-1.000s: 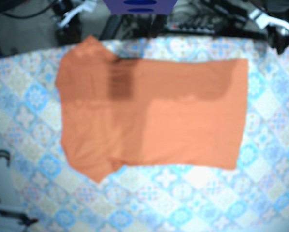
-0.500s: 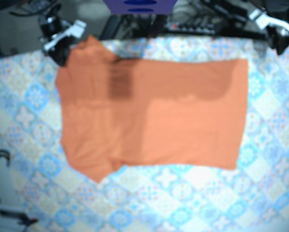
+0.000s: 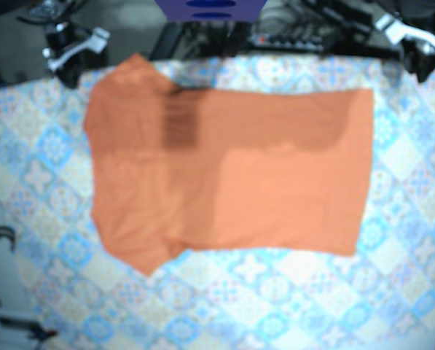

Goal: Fold the T-shirt properly
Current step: 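Move both grippers down toward the shirt's shoulder corners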

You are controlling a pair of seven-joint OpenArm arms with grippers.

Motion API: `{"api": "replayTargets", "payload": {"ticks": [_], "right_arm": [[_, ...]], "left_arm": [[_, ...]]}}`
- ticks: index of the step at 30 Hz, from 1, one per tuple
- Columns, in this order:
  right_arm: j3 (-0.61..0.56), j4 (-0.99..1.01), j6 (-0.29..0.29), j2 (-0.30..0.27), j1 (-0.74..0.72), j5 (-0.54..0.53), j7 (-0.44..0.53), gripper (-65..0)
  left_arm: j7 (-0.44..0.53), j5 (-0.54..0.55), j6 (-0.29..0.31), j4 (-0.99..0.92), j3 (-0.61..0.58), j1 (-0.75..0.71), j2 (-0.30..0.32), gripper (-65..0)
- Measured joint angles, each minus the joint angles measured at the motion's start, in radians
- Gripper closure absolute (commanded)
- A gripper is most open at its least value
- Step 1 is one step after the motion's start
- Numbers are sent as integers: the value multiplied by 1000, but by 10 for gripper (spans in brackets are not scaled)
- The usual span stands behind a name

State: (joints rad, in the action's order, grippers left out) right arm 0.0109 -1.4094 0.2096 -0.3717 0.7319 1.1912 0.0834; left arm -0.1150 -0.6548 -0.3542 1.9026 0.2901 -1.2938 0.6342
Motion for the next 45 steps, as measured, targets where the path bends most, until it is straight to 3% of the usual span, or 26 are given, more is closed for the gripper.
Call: {"api": "replayTargets", "payload": {"ticks": [26,30,45], "right_arm": [[-98,-9,3,9,-3,1,-5,-229],[-101,-10,5,41,-17,0,-29,-229],[-131,-10,10,34,-34,1,-40,-229]], "left_arm": [[0,0,0,0,0,2,0,-228],[0,0,0,0,0,2,0,-228],[0,0,0,0,0,2,-3,-228]]}}
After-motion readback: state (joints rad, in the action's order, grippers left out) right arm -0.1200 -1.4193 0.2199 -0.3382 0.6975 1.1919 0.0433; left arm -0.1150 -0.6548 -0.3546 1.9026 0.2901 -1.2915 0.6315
